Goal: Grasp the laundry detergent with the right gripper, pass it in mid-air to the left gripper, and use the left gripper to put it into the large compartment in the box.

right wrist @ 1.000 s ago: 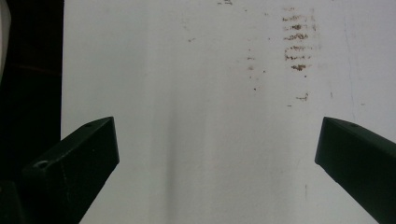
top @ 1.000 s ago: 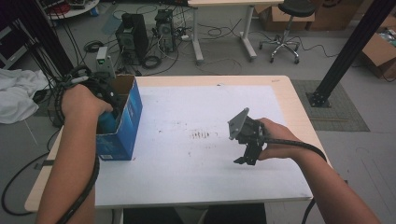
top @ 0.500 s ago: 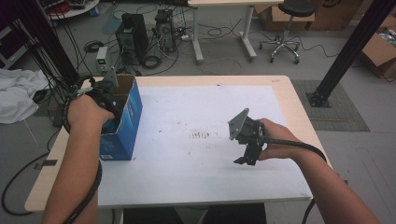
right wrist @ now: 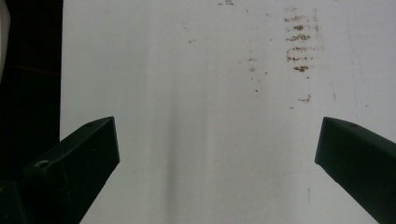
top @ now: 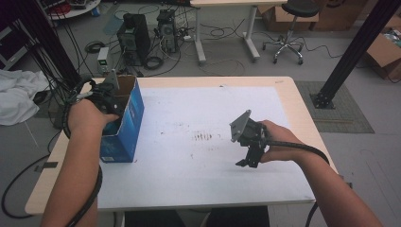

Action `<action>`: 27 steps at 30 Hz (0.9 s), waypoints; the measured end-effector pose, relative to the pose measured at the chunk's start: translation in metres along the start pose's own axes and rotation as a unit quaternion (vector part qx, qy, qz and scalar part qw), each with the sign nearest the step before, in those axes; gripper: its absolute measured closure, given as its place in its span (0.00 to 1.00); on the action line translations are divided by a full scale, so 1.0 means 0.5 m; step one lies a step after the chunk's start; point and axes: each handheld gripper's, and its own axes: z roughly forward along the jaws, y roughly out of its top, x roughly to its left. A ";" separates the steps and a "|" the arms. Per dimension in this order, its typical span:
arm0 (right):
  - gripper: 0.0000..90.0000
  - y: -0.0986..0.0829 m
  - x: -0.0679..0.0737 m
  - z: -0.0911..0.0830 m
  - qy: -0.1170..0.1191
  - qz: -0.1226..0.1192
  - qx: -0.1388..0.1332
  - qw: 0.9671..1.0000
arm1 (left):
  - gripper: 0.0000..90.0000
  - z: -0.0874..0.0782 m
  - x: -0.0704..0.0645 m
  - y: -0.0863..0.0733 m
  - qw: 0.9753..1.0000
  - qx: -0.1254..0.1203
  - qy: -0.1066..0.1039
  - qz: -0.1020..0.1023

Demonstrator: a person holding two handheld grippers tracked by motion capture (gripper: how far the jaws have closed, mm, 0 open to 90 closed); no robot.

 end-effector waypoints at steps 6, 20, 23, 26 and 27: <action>0.00 -0.002 0.002 -0.002 -0.002 0.001 0.001 1.000 | 0.41 0.000 -0.001 -0.002 1.000 -0.004 0.002 0.001; 0.00 -0.004 0.005 0.001 -0.004 -0.001 0.000 1.000 | 0.32 -0.025 -0.014 -0.006 1.000 -0.006 0.014 0.013; 0.00 -0.004 0.004 0.001 -0.005 -0.001 -0.001 1.000 | 0.32 -0.038 -0.015 -0.008 1.000 -0.007 0.016 0.016; 0.00 -0.003 0.005 0.000 -0.005 -0.002 -0.001 1.000 | 0.31 -0.052 -0.018 -0.011 1.000 -0.011 0.018 0.012; 0.00 -0.003 0.005 0.000 -0.005 -0.002 -0.002 1.000 | 0.30 -0.056 -0.018 -0.011 1.000 -0.012 0.020 0.015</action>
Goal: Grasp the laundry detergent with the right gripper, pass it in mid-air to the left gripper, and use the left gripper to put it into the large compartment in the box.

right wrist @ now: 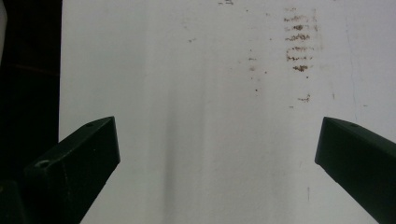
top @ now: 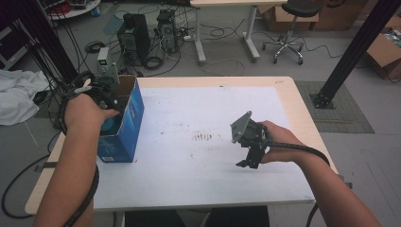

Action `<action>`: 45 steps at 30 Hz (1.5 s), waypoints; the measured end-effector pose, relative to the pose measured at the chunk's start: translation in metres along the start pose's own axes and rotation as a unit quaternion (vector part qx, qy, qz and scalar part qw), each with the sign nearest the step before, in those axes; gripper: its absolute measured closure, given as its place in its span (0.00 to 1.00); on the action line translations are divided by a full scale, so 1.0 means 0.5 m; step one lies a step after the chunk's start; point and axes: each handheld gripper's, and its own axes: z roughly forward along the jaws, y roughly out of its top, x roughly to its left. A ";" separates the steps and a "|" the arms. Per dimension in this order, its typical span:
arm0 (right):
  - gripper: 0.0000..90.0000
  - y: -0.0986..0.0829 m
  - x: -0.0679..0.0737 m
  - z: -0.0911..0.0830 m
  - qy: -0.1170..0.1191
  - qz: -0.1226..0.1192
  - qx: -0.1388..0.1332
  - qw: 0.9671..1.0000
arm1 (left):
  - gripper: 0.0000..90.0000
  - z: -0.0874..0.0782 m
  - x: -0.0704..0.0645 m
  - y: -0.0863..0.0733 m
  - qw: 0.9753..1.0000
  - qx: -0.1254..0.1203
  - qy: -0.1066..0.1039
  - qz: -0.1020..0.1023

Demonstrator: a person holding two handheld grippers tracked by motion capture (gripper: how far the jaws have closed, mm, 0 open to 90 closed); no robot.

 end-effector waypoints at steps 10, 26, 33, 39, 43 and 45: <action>0.00 -0.003 0.000 -0.005 -0.003 0.000 -0.001 1.000 | 0.24 -0.044 -0.011 -0.006 1.000 -0.009 0.005 0.019; 0.00 0.000 -0.003 -0.007 0.000 0.002 0.009 1.000 | 0.16 -0.173 -0.073 -0.004 0.995 -0.044 0.027 0.088; 0.00 0.004 -0.004 -0.007 0.001 0.003 0.008 1.000 | 0.09 -0.204 -0.103 -0.005 0.991 -0.047 0.021 0.127; 0.00 0.000 -0.005 -0.005 0.001 0.007 0.011 1.000 | 0.07 -0.212 -0.133 -0.008 0.986 -0.046 0.014 0.162; 0.00 0.001 -0.004 -0.008 -0.001 0.008 0.010 1.000 | 0.03 -0.211 -0.154 -0.009 0.980 -0.042 0.007 0.195; 0.00 0.001 -0.004 -0.010 -0.002 0.008 0.010 1.000 | 0.00 -0.210 -0.168 -0.010 0.977 -0.041 0.003 0.211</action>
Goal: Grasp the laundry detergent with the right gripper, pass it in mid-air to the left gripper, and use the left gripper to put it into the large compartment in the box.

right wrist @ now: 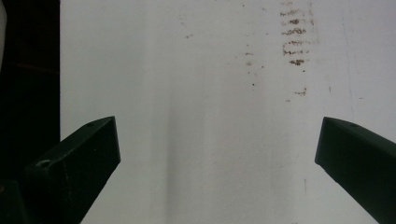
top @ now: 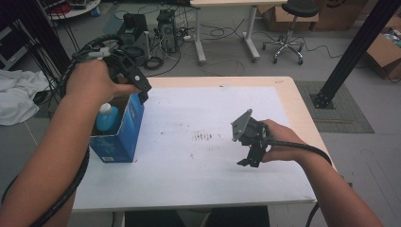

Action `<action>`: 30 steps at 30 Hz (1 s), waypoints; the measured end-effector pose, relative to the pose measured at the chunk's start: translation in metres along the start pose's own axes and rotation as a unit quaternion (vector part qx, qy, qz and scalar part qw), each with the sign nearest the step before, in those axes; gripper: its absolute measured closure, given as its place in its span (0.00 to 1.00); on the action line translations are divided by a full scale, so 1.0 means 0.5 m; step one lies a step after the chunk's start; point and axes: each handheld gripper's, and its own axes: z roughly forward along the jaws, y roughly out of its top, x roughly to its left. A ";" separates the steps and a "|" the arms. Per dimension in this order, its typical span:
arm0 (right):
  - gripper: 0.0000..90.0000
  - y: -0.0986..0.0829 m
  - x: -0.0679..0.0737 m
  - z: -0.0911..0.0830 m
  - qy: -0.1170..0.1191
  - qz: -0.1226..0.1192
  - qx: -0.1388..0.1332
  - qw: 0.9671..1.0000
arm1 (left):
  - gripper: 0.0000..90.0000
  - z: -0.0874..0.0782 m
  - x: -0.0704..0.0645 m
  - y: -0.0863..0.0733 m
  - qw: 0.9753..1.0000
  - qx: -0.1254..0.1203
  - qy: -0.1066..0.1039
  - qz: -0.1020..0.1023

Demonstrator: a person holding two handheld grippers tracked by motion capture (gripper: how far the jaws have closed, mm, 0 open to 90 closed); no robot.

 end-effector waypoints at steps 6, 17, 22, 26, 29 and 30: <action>0.00 0.003 0.001 -0.005 0.000 0.001 0.003 1.000 | 0.00 0.005 -0.040 0.012 0.998 -0.004 -0.017 0.068; 0.00 0.011 -0.002 -0.015 0.003 0.002 0.010 1.000 | 0.00 0.030 -0.119 0.027 0.971 -0.014 -0.071 0.228; 0.00 0.018 0.000 -0.022 0.002 0.000 0.017 1.000 | 0.00 0.042 -0.155 0.022 0.951 -0.024 -0.070 0.301; 0.00 0.020 0.001 -0.028 0.000 -0.001 0.024 1.000 | 0.00 0.052 -0.178 0.020 0.936 -0.022 -0.063 0.345; 0.00 0.018 0.000 -0.034 -0.002 0.001 0.024 1.000 | 0.00 0.058 -0.193 0.019 0.923 -0.025 -0.059 0.378; 0.00 0.018 0.000 -0.035 -0.002 0.001 0.025 1.000 | 0.00 0.059 -0.199 0.019 0.918 -0.030 -0.058 0.391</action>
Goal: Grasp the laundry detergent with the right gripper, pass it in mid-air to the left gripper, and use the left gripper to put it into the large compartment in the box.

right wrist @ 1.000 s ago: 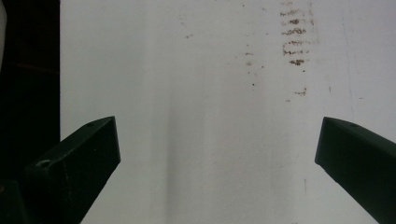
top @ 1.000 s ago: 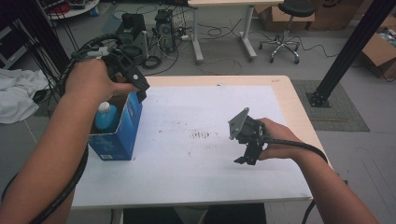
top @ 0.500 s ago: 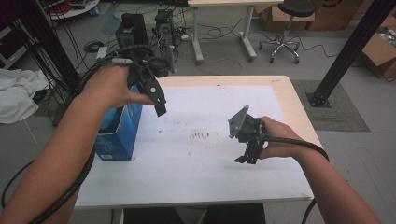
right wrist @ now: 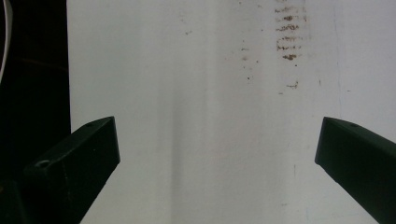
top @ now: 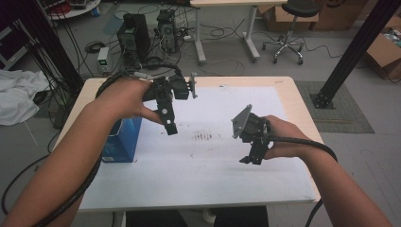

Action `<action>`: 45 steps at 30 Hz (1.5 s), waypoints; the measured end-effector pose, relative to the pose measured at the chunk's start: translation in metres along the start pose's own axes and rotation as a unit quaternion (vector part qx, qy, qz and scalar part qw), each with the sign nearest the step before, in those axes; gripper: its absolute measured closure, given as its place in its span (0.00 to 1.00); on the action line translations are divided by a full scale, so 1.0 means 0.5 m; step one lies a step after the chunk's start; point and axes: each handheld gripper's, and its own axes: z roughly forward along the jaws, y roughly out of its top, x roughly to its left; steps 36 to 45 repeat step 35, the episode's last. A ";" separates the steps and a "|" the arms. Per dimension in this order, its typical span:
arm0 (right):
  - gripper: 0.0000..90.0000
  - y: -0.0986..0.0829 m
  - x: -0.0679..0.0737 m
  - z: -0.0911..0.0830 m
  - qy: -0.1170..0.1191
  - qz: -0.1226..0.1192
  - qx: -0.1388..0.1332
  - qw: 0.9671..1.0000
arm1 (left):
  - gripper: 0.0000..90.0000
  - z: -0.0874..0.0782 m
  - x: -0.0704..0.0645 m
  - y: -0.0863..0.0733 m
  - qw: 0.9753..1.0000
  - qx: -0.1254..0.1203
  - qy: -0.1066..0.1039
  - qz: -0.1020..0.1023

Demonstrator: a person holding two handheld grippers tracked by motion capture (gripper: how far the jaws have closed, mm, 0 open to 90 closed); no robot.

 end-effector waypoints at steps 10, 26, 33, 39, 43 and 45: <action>0.00 -0.007 -0.007 -0.003 0.000 0.001 0.007 1.000 | 0.00 0.017 -0.013 0.012 0.999 0.003 0.005 0.050; 0.00 -0.003 -0.004 -0.008 -0.001 0.000 0.011 1.000 | 0.00 0.023 -0.020 0.011 0.998 0.011 -0.002 0.059; 0.00 -0.002 -0.004 -0.006 0.000 -0.001 0.011 1.000 | 0.00 0.026 -0.022 0.013 0.998 0.013 -0.001 0.061; 0.00 -0.002 -0.003 -0.006 -0.001 -0.002 0.010 1.000 | 0.00 0.027 -0.024 0.014 0.998 0.013 -0.001 0.061; 0.00 -0.002 -0.003 -0.006 -0.001 -0.002 0.010 1.000 | 0.00 0.027 -0.024 0.014 0.998 0.013 -0.001 0.061; 0.00 -0.002 -0.003 -0.006 -0.001 -0.002 0.010 1.000 | 0.00 0.027 -0.024 0.014 0.998 0.013 -0.001 0.061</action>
